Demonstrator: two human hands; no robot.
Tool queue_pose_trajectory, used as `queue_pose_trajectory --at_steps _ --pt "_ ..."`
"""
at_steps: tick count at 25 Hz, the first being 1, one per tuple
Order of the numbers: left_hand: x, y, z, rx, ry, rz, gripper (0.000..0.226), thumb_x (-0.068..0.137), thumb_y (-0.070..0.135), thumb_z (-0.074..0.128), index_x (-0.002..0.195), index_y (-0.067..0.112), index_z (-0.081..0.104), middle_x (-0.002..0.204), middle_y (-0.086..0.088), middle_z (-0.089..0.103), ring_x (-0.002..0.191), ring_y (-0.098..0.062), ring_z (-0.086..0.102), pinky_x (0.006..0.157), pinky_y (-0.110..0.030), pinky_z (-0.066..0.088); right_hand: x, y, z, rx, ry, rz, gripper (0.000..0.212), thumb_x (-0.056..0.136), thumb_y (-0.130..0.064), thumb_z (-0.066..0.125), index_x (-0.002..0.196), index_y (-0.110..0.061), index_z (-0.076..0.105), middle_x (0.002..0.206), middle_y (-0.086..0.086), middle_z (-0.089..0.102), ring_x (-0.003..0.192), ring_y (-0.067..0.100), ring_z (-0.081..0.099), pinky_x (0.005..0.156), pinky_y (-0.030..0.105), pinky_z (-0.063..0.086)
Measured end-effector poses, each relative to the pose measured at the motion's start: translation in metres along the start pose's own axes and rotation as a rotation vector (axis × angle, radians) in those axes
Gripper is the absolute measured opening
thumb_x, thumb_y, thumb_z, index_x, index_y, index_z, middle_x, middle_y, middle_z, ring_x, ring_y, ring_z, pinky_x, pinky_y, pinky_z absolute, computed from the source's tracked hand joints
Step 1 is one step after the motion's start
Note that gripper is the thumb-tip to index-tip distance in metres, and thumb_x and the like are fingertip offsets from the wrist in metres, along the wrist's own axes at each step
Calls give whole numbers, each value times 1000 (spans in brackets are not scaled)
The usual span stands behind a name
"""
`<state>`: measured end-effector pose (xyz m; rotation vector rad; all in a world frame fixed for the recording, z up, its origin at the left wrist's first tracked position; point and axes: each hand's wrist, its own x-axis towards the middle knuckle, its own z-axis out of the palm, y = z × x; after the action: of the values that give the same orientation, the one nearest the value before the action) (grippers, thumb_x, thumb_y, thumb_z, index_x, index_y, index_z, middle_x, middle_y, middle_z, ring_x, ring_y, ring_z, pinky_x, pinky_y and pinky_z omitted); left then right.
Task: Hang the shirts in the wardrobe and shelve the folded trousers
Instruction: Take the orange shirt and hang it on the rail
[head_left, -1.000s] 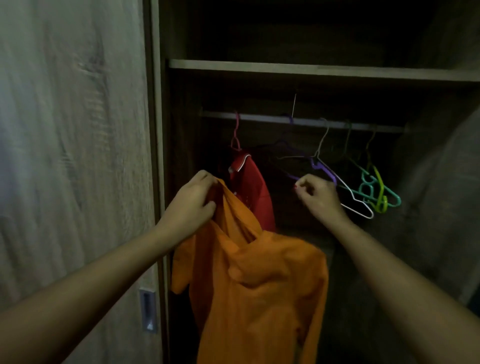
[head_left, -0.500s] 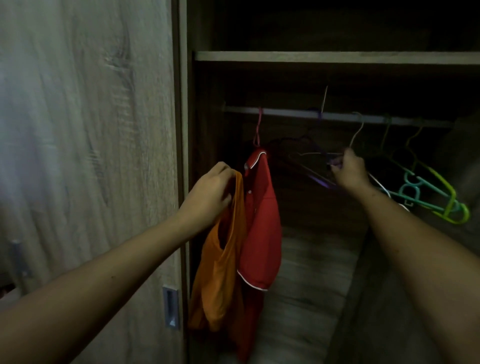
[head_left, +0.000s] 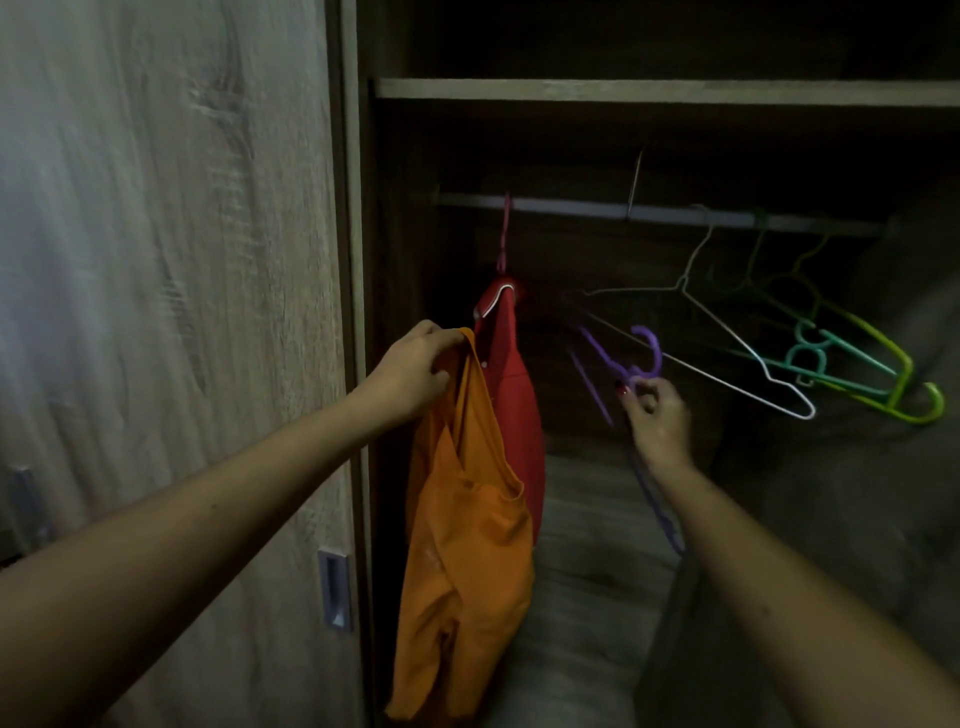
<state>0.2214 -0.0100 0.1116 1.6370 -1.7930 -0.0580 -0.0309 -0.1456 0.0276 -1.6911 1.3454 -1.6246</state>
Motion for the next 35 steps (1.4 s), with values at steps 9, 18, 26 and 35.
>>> queue_pose_trajectory --at_steps 9,18,26,35 --pt "-3 30 5 -216 -312 -113 60 86 4 58 140 21 39 123 6 34 112 -19 45 84 -33 53 -63 -112 -35 804 -13 -117 26 101 -22 38 79 -22 52 60 -8 43 53 2 42 48 14 34" --pt "-17 37 -40 -647 -225 -122 50 83 -6 53 119 27 61 102 -3 63 89 -19 64 78 -33 56 -89 -64 -13 340 -308 -135 27 97 -10 44 74 -18 57 65 -2 52 52 -6 51 53 9 40" --pt "-28 10 -37 4 -160 -48 41 88 -3 50 123 16 57 121 1 49 106 -15 50 87 -30 47 -66 -45 -71 -496 -802 -209 26 96 -27 48 85 -12 66 71 -4 61 62 3 57 57 15 43" --pt "-17 11 -8 2 -236 269 30 90 25 57 120 29 59 121 10 59 113 -3 53 100 -29 43 -56 -108 -77 -437 -668 -467 24 93 -22 54 72 -22 65 59 -6 57 55 3 55 55 16 42"
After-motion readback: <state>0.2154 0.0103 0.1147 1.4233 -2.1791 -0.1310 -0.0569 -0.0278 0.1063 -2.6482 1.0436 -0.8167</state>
